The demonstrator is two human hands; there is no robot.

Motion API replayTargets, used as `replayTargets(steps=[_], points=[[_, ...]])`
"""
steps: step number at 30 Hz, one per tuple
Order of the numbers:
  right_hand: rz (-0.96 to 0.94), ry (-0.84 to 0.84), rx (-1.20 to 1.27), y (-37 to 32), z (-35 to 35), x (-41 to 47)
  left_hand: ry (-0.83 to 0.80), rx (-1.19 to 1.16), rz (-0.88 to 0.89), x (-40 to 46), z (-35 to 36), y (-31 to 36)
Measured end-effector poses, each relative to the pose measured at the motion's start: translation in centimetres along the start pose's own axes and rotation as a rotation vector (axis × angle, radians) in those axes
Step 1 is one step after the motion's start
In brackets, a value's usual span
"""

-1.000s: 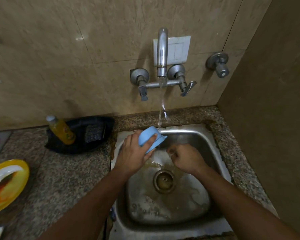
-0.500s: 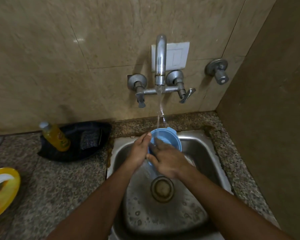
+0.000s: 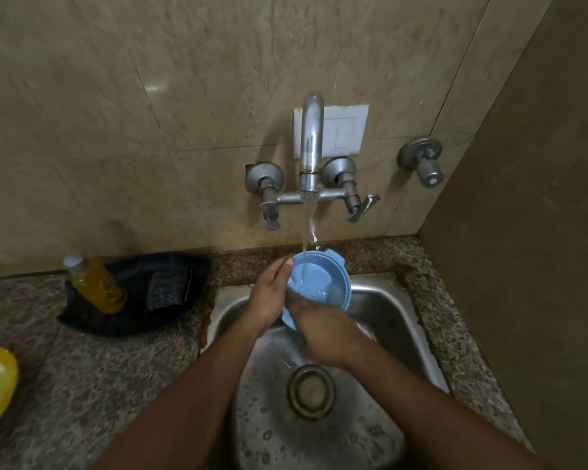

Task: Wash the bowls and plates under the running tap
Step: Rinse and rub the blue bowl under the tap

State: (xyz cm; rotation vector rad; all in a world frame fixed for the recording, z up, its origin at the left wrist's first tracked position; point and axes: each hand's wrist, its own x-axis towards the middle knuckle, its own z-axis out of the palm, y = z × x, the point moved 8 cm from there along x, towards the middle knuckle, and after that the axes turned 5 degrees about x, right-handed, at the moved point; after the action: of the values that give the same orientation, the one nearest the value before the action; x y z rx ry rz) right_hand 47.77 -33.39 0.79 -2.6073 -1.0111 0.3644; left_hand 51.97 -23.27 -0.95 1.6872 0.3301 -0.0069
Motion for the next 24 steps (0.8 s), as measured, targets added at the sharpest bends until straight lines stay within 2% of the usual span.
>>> replayTargets(steps=[2,5,8,11,12,14,16,18,19,21,22,24], points=[[-0.078,0.087,-0.168,0.7,-1.3,-1.1,-0.011,-0.014,0.046,-0.2,-0.4,0.3],[-0.103,0.054,-0.413,1.4,-2.1,-1.6,-0.021,-0.040,0.054,-1.0,0.1,0.6],[-0.150,0.031,-0.426,1.9,-2.5,-1.0,-0.077,-0.139,-0.031,-0.2,0.6,0.2],[-0.360,0.052,-0.531,1.6,-3.3,-1.2,-0.185,-0.287,-0.164,1.0,0.1,0.2],[-0.409,0.053,-0.574,1.7,-3.4,-1.3,-0.237,-0.285,-0.205,1.1,0.2,0.3],[-0.446,0.020,-0.594,2.2,-3.3,-1.2,-0.283,-0.112,-0.210,0.9,0.7,1.0],[-0.369,-0.032,-0.614,2.6,-3.5,-0.5,-0.143,0.025,-0.153,1.5,0.4,1.1],[-0.257,-0.086,-0.633,2.1,-3.3,0.3,-0.032,0.007,-0.092,1.5,0.5,1.2],[-0.179,-0.129,-0.579,2.0,-2.7,0.5,-0.010,0.010,-0.086,1.3,0.9,0.9],[-0.007,-0.275,-0.306,1.7,-0.7,0.4,-0.005,0.018,-0.081,0.9,1.9,0.0],[0.025,-0.278,-0.124,1.0,0.0,0.5,-0.005,-0.010,-0.090,0.5,2.2,-0.2],[0.064,-0.120,0.217,0.3,0.2,1.0,0.025,-0.084,-0.106,0.2,2.1,-0.7]])
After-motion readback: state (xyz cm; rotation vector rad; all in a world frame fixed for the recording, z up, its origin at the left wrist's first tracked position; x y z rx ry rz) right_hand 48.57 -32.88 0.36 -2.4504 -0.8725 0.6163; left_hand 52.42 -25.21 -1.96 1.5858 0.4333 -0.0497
